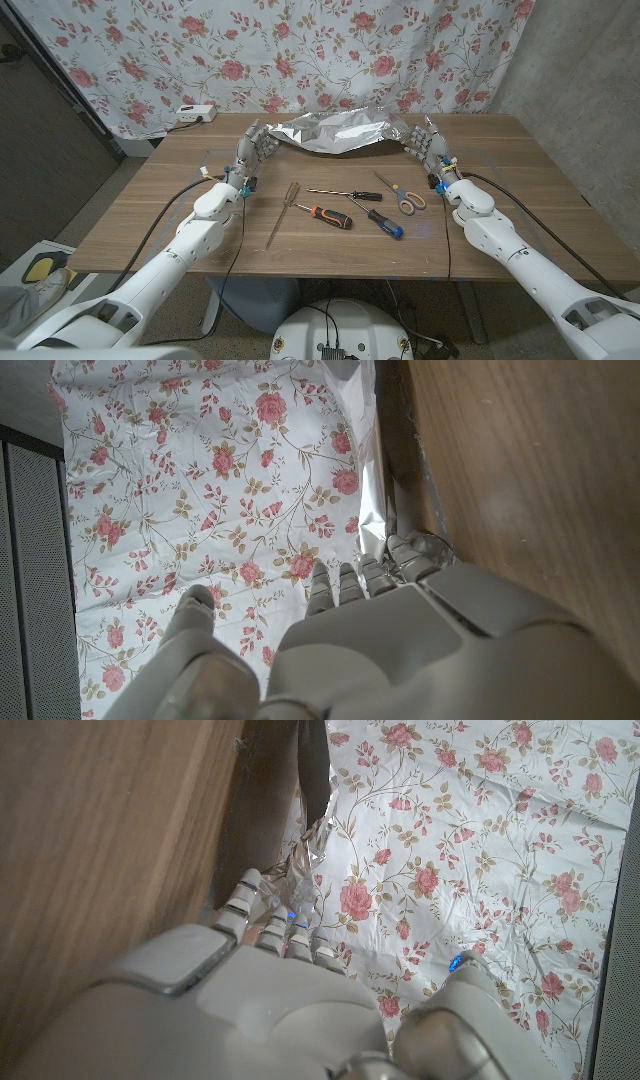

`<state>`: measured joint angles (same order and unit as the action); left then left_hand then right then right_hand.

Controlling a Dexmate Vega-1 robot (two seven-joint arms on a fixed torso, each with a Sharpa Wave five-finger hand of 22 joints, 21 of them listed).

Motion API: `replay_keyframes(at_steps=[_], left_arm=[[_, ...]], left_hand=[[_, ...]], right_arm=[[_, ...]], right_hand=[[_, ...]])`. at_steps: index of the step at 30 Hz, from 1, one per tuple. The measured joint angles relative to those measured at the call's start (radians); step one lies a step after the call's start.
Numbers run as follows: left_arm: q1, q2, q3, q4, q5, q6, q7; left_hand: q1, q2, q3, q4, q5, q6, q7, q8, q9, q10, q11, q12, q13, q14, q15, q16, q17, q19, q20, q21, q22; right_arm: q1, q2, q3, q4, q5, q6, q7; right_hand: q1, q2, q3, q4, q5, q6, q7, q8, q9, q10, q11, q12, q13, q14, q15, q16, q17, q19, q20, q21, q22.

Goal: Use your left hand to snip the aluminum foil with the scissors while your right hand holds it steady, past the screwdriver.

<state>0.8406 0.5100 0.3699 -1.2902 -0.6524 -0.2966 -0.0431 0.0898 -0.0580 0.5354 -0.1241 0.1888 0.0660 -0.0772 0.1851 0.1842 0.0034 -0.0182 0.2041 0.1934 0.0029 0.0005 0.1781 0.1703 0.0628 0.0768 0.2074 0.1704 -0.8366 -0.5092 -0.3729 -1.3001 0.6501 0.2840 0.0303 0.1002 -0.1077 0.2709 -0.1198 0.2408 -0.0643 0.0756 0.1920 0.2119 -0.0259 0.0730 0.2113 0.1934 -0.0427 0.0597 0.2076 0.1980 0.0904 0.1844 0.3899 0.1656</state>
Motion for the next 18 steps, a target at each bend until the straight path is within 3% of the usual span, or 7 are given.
replay_keyframes(at_steps=[8,13,18], left_arm=[[0.005,0.002,-0.003,0.003,-0.003,-0.007,-0.003],[0.006,0.000,-0.005,0.008,-0.005,-0.016,-0.008],[0.006,-0.002,-0.006,0.017,-0.008,-0.031,-0.021]], left_hand=[[0.000,0.000,0.000,0.000,0.000,0.000,0.000,0.004,0.000,0.000,0.000,0.000,0.000,-0.005,0.005,0.000,0.000,0.000,0.000,0.000,0.000],[0.000,0.000,0.000,0.000,0.000,0.004,-0.003,0.004,0.000,0.000,0.000,0.000,0.000,-0.005,0.005,0.000,0.000,0.000,0.000,0.000,0.000],[0.005,0.006,0.000,0.000,0.000,0.004,-0.003,0.004,0.000,0.000,0.000,0.000,0.000,-0.005,0.005,0.000,0.000,0.000,0.000,0.000,0.000]], right_arm=[[0.002,0.001,-0.001,-0.004,0.000,-0.006,-0.001],[-0.002,0.001,-0.001,-0.014,-0.001,-0.008,-0.012],[-0.013,-0.004,0.000,-0.036,-0.009,-0.014,-0.035]], right_hand=[[0.000,0.000,0.000,0.000,0.000,0.000,0.000,0.001,-0.003,0.002,0.002,0.000,0.000,0.000,0.000,0.000,0.000,0.000,0.000,0.000,0.000],[0.013,0.005,0.004,-0.004,0.000,0.020,0.030,0.005,-0.007,0.021,0.019,0.005,0.000,0.007,0.007,0.000,0.000,0.013,-0.014,-0.010,0.000],[0.022,0.006,0.008,-0.008,0.000,0.021,0.031,0.005,-0.012,0.037,0.018,0.008,0.000,0.008,0.006,0.000,0.000,0.016,-0.024,-0.016,0.000]])
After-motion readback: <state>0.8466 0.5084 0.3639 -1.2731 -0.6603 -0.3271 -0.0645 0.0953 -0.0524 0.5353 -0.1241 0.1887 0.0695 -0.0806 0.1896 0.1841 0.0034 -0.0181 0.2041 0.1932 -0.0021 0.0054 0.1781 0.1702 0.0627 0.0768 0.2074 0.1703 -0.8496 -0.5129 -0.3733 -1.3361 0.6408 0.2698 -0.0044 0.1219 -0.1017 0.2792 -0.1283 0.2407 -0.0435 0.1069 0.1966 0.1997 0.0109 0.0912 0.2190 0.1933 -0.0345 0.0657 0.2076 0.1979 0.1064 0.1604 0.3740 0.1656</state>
